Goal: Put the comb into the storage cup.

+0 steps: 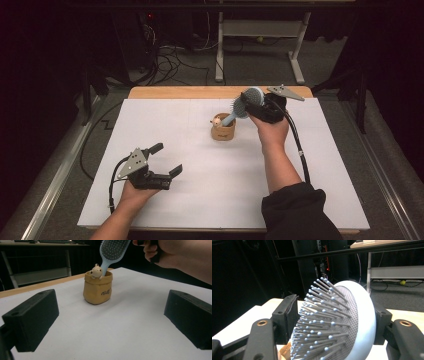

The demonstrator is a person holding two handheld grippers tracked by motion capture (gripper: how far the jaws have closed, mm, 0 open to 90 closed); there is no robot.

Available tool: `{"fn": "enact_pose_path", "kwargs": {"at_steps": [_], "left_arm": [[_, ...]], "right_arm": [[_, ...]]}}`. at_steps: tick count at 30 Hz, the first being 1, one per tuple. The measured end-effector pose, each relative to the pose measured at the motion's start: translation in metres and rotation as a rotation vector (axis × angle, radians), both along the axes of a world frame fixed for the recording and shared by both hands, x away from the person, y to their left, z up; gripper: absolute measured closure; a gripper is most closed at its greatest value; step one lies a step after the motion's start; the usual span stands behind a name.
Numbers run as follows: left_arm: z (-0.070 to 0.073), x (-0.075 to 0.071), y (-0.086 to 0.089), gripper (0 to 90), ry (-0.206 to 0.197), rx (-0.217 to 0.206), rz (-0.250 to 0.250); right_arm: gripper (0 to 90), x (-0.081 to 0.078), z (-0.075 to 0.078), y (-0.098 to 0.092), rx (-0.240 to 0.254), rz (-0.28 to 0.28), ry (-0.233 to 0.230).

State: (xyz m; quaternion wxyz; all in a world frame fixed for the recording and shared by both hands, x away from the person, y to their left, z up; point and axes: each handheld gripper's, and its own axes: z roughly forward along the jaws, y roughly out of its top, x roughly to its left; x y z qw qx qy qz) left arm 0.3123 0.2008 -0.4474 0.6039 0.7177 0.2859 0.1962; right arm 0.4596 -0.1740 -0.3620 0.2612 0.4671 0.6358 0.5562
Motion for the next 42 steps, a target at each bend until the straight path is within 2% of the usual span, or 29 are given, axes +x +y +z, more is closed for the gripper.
{"fn": "enact_pose_path", "kwargs": {"at_steps": [10, 16, 42], "left_arm": [[-0.001, 0.0, 0.001, 0.1, 0.001, 0.006, 0.007], [-0.001, 0.0, 0.002, 0.1, 0.0, 0.004, 0.011], [-0.001, 0.0, 0.003, 0.1, -0.002, 0.005, 0.013]], "right_arm": [[30.5, 0.003, -0.005, -0.003, 0.009, -0.017, 0.017], [27.4, 0.006, -0.008, -0.005, -0.003, -0.027, 0.025], [22.9, 0.01, -0.013, -0.007, -0.027, -0.027, 0.038]]}}
